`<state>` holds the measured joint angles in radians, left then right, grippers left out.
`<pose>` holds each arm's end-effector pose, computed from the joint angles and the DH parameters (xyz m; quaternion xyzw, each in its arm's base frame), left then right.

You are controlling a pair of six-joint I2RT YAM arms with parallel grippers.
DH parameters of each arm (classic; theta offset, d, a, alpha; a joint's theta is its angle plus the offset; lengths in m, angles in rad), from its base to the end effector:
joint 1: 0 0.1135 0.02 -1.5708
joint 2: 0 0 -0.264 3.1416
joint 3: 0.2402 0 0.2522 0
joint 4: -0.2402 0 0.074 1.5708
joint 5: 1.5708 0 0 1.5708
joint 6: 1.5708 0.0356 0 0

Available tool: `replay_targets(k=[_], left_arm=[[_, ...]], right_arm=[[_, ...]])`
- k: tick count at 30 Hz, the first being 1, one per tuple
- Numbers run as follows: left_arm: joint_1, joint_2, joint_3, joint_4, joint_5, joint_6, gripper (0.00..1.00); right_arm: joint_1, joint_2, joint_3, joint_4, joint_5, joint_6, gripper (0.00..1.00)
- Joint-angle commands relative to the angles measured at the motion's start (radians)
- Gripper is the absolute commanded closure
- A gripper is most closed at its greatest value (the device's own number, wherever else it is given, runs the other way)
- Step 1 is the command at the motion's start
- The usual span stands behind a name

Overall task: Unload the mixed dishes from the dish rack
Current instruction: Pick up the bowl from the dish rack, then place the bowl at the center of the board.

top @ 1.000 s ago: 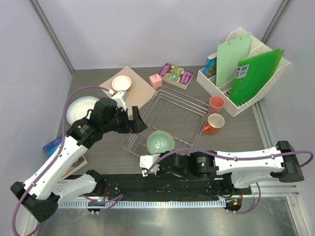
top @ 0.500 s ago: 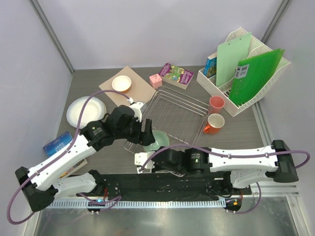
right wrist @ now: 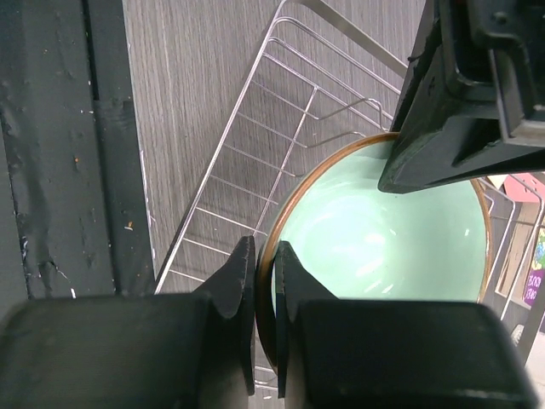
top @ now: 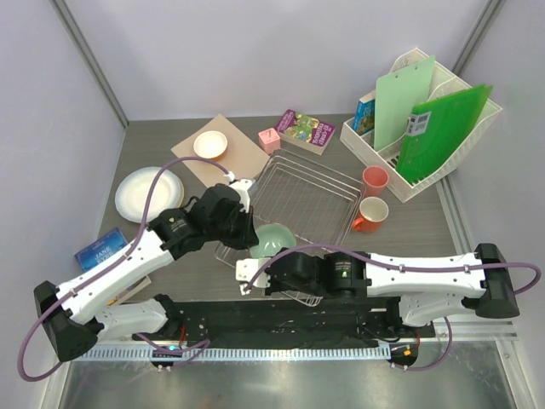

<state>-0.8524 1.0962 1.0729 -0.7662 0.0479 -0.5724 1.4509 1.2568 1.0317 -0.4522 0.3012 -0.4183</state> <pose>0.1454 -0.1689 0.3248 0.1380 0.9141 -0.2656 0.2736 0.0434 0.2716 0.3007 -0.6787 0.5819 0.0932 0.4383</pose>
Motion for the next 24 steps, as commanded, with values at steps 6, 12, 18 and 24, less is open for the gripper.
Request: replay_targets(k=[6, 12, 18, 24], left_arm=[[0.004, -0.041, 0.004, 0.037, -0.140, 0.055, 1.00], [0.155, -0.001, 0.114, 0.053, -0.198, 0.014, 1.00], [0.431, 0.083, 0.202, 0.120, -0.158, -0.079, 1.00], [0.640, 0.315, 0.352, 0.243, -0.120, -0.158, 1.00]], right_arm=[[-0.006, -0.068, 0.077, 0.115, 0.081, 0.179, 0.06], [-0.127, -0.178, 0.053, 0.328, -0.010, 0.515, 0.00], [-0.215, -0.301, -0.031, 0.448, 0.119, 0.625, 0.00], [-0.228, -0.382, -0.130, 0.491, 0.217, 0.687, 0.00]])
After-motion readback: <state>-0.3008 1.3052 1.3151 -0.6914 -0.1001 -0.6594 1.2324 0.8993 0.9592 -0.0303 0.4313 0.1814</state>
